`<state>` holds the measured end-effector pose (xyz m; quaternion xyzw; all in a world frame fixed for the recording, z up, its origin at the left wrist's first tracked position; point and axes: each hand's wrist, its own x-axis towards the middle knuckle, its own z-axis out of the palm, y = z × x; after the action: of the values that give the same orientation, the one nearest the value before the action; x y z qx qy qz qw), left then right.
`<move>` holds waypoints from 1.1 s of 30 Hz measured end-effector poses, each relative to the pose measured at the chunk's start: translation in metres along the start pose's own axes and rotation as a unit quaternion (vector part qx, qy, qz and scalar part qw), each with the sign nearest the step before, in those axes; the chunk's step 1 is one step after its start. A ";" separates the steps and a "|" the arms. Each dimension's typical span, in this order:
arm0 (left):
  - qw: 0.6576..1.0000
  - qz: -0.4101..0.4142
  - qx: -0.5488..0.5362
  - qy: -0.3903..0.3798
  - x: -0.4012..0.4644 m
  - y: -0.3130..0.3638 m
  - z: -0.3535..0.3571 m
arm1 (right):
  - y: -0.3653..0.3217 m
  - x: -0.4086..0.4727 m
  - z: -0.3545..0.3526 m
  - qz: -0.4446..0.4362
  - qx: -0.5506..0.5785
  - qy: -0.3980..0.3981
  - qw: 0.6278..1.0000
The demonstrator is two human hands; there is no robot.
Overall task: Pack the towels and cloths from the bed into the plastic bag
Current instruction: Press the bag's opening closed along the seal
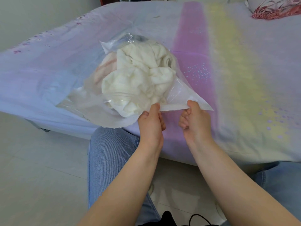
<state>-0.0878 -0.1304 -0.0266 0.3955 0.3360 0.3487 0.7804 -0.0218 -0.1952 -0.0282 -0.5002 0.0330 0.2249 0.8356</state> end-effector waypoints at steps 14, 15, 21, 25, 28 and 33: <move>0.980 0.101 0.169 0.027 0.007 0.018 -0.033 | 0.002 0.008 -0.003 0.012 -0.010 0.024 1.000; 0.978 0.104 0.181 0.028 0.007 0.017 -0.032 | 0.004 0.004 0.001 0.024 -0.038 0.002 0.999; 0.979 0.078 0.189 -0.004 0.000 0.010 -0.025 | 0.032 -0.027 0.038 0.013 -0.199 -0.136 0.970; 0.972 0.101 0.211 0.017 -0.002 0.014 -0.024 | 0.039 -0.037 0.042 -0.038 -0.133 -0.084 0.987; 0.977 0.102 0.188 0.016 -0.003 0.019 -0.025 | 0.034 -0.038 0.044 -0.031 -0.092 -0.073 0.993; 0.979 0.132 0.144 0.051 0.005 0.035 -0.041 | 0.015 -0.020 0.035 -0.045 -0.040 -0.060 0.996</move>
<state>-0.1280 -0.0952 -0.0172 0.5267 0.3671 0.4164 0.6438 -0.0520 -0.1663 -0.0174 -0.5197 -0.0484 0.2179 0.8247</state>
